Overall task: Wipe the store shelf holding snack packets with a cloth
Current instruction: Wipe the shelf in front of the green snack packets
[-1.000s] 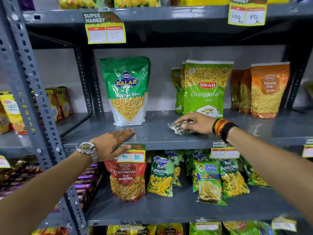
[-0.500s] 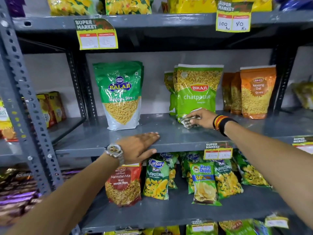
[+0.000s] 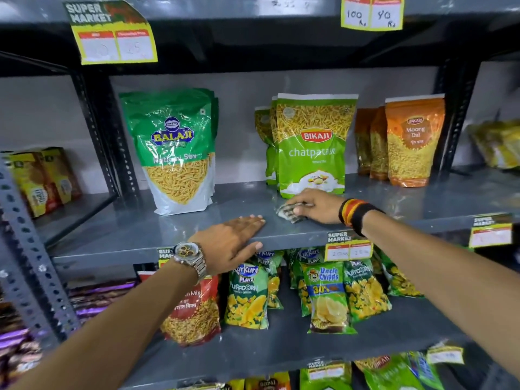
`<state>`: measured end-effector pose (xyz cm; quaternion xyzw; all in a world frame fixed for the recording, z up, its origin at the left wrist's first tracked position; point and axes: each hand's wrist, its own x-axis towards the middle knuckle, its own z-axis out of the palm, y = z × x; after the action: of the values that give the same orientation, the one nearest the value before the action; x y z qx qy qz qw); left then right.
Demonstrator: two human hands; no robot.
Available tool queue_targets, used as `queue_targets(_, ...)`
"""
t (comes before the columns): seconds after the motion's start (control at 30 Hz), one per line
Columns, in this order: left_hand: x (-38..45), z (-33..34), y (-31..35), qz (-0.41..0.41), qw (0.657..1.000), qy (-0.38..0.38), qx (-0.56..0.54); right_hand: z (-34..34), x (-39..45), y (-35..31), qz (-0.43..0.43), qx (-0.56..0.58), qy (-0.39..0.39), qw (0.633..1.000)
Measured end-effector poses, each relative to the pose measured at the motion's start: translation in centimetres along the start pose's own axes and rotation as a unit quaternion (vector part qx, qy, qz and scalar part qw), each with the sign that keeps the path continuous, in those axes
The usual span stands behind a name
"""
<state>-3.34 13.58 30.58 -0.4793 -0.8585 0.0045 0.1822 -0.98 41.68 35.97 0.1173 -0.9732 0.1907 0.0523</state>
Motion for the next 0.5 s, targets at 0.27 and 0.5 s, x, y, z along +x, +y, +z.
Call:
queue_targets(0.27, -0.2, -0.4, 0.7, -0.025, 1.0, -0.007, -0.001, -3.6, -4.8, 1.8, 0.004, 0.043, -0.02, 0.999)
queue_targets(0.5, -0.4, -0.5, 0.8, -0.035, 0.999, -0.011, 0.006, -1.8, -6.5, 1.9, -0.005, 0.032, -0.021, 0.999)
